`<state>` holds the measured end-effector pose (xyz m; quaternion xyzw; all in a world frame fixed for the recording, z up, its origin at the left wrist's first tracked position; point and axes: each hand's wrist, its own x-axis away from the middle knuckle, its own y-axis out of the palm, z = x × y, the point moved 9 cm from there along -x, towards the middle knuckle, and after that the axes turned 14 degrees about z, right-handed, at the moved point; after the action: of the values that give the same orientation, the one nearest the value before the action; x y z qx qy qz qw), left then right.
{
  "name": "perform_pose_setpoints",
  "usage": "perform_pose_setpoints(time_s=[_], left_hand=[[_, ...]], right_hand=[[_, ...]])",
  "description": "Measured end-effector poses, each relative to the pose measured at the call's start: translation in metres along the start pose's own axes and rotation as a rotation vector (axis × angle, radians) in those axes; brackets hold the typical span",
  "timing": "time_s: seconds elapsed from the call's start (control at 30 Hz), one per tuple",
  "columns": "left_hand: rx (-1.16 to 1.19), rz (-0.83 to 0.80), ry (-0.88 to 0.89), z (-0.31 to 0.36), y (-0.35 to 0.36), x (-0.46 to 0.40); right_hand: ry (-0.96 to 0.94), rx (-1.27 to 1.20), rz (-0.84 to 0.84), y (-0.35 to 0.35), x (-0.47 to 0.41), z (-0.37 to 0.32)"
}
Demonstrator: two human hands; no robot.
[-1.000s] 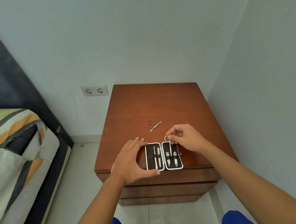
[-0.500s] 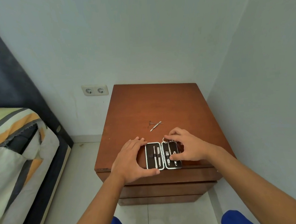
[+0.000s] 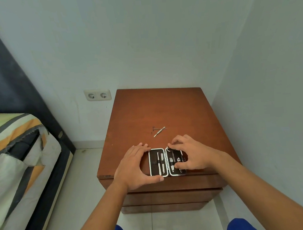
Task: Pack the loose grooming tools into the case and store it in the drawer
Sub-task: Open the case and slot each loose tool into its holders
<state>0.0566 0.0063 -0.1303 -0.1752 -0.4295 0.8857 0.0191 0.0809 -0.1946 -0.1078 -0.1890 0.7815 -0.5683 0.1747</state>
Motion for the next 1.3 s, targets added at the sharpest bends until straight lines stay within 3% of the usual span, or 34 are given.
perform_pose_setpoints(time_s=[0.3,0.83,1.03,1.3], left_hand=[[0.0,0.009,0.009,0.0,0.0,0.0],[-0.004,-0.001,-0.007,-0.003,0.002,0.0],[0.003,-0.002,0.003,0.0,0.0,-0.001],[0.004,-0.02,-0.015,-0.003,0.003,-0.001]], right_hand=[[-0.011,-0.056,0.1,-0.005,0.014,-0.009],[0.043,-0.109,0.104,0.0,0.032,-0.01],[0.198,-0.257,0.362,-0.022,0.0,0.006],[0.248,-0.197,0.427,-0.021,-0.075,0.018]])
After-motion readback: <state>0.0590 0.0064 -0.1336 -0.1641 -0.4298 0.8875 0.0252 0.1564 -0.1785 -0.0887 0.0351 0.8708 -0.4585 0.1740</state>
